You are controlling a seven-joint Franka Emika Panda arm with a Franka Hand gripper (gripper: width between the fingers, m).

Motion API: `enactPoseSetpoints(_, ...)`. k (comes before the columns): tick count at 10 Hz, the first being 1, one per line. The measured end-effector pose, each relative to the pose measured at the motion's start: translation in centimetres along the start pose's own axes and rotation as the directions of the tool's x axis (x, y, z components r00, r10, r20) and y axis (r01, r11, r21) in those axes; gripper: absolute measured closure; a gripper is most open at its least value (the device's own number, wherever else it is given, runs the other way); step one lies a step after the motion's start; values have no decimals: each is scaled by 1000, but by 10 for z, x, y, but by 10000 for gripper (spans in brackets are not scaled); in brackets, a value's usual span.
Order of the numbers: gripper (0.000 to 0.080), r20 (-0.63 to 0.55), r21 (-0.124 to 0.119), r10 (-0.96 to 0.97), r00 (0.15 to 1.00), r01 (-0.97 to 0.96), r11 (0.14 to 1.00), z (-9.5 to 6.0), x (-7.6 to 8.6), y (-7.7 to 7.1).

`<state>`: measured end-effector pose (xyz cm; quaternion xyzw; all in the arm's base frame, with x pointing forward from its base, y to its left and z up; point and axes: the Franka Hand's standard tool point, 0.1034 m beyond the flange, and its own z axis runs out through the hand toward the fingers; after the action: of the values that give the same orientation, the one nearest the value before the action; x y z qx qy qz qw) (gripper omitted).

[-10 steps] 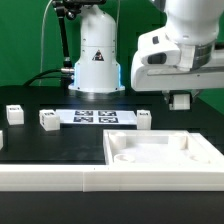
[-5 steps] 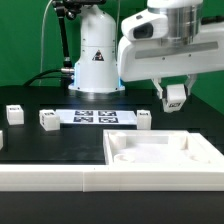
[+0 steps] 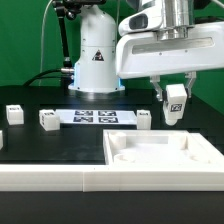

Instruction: Assemble one leg

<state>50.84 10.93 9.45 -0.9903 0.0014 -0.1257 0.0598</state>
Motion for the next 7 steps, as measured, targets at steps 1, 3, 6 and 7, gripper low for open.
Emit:
enactPoseSetpoints(1,508,-106,-5,-10,994,9,1000,1,1,1)
enactPoseSetpoints(3,508,-192,-16,-41,980,39,999,-9,14,5)
enactPoseSetpoints(6,508,-283,-34,-87,955,81,996,-6,21,8)
enactPoseSetpoints(7,508,-264,-33,-86,961,80,996,-4,19,8)
